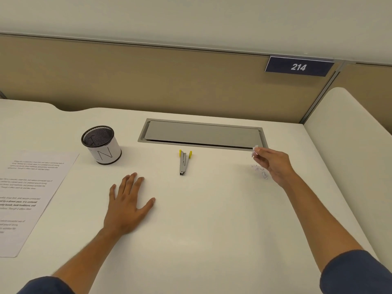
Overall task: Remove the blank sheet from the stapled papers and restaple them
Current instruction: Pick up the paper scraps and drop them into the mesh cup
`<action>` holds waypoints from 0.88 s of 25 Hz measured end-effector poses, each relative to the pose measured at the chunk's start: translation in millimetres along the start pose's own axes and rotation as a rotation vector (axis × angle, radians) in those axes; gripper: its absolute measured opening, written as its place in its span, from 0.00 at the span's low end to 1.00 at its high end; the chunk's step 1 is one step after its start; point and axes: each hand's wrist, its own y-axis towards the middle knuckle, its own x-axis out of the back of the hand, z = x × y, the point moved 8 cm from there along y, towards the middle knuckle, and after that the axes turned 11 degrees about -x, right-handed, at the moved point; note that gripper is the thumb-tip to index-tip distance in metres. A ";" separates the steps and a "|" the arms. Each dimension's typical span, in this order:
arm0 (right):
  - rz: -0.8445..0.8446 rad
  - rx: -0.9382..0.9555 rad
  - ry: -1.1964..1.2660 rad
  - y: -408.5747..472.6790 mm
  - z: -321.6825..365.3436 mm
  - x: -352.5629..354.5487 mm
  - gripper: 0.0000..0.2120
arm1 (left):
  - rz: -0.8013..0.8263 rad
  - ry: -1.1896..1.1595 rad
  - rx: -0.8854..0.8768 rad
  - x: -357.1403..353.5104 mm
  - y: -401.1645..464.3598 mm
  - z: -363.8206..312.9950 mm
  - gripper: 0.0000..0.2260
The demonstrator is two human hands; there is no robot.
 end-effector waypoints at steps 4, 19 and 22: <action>0.190 -0.031 0.186 -12.7 10.4 -56.0 0.05 | 0.013 -0.010 0.008 0.1 0.7 -0.8 0.36; 0.573 -0.170 0.095 -39.4 -2.4 -357.0 0.02 | -0.003 -0.029 0.025 2.9 1.9 -0.5 0.35; 0.573 -0.156 -0.015 -43.1 -12.3 -410.7 0.01 | 0.001 -0.040 0.032 3.7 1.5 -0.6 0.35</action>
